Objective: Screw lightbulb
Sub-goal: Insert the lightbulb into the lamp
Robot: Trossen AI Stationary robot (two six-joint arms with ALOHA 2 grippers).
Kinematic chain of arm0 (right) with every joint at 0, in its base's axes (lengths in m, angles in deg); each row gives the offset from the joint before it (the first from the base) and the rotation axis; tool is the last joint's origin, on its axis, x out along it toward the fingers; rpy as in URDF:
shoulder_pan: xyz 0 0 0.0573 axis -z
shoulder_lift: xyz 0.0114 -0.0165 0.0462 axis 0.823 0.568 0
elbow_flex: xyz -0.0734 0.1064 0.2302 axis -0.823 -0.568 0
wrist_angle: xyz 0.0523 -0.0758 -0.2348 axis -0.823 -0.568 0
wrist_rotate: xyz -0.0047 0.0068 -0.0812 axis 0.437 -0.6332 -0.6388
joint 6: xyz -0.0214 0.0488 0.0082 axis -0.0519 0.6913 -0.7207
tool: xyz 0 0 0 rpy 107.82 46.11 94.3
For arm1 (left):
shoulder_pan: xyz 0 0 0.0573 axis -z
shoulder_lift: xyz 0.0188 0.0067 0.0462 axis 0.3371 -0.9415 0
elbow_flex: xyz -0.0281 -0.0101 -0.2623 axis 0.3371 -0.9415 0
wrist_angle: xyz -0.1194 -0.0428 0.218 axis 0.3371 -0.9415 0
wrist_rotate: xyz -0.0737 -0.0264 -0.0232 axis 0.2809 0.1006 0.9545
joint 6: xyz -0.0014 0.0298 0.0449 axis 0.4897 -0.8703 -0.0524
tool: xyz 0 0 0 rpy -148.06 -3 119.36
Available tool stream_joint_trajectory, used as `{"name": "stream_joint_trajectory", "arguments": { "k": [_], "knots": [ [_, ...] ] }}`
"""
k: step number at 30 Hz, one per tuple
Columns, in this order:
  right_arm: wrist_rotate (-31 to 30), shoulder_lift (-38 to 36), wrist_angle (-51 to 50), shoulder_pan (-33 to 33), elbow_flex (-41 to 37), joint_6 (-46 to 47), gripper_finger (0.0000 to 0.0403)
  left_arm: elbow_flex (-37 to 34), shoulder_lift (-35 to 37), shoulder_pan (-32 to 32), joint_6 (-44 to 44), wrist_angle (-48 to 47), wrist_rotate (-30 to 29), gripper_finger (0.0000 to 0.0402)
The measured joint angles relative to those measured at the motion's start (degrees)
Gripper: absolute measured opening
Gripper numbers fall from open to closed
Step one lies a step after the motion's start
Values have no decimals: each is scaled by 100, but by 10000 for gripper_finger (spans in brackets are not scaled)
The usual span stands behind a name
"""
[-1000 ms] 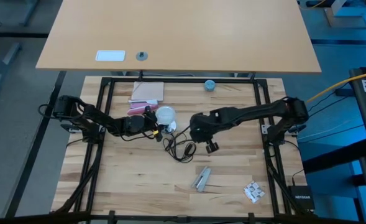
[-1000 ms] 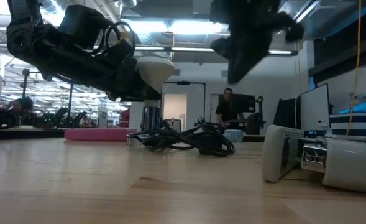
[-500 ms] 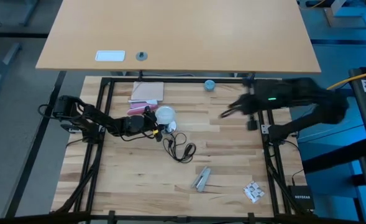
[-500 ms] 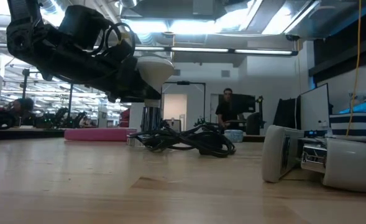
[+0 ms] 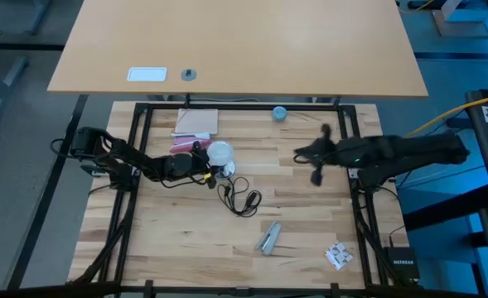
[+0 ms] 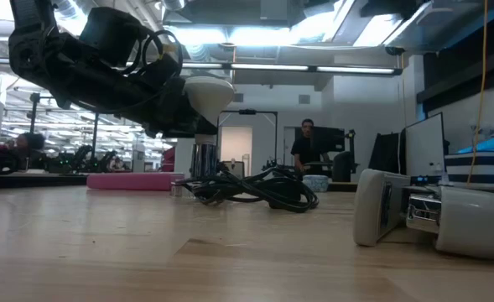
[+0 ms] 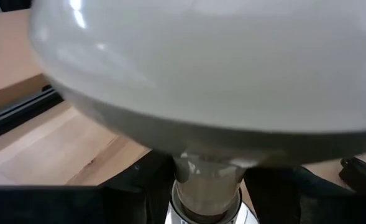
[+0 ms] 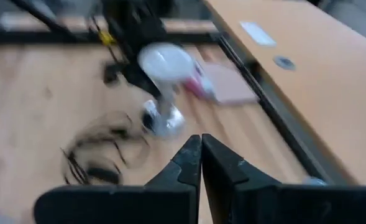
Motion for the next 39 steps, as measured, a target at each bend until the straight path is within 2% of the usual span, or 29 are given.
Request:
{"name": "stream_joint_trajectory", "arguments": {
  "k": [4, 6, 14, 20, 24, 29, 39],
  "knots": [
    [385, 519, 1547, 0, -556, 131, 21, 2, 0, -2, -14, -11, -2, 170],
    [487, 874, 1914, 0, -644, 146, 32, 2, 0, -2, -49, -40, -2, 170],
    [453, 2516, 2984, 0, -650, 162, 143, 2, 0, -1, -182, -70, -2, 170],
    [333, 3568, 4356, 0, -650, 878, 198, 8, 0, -1, -182, -139, -2, 170],
    [327, 4073, 4959, 0, -648, 1276, 204, 9, 0, -2, -182, -151, 0, 170],
    [223, 4586, 5080, 0, -461, 1663, 193, 9, 0, -2, -182, -160, 0, 170],
    [221, 5305, 5079, 0, 397, 1173, 172, 9, 0, 0, -182, -160, 0, 170]
  ]
}}
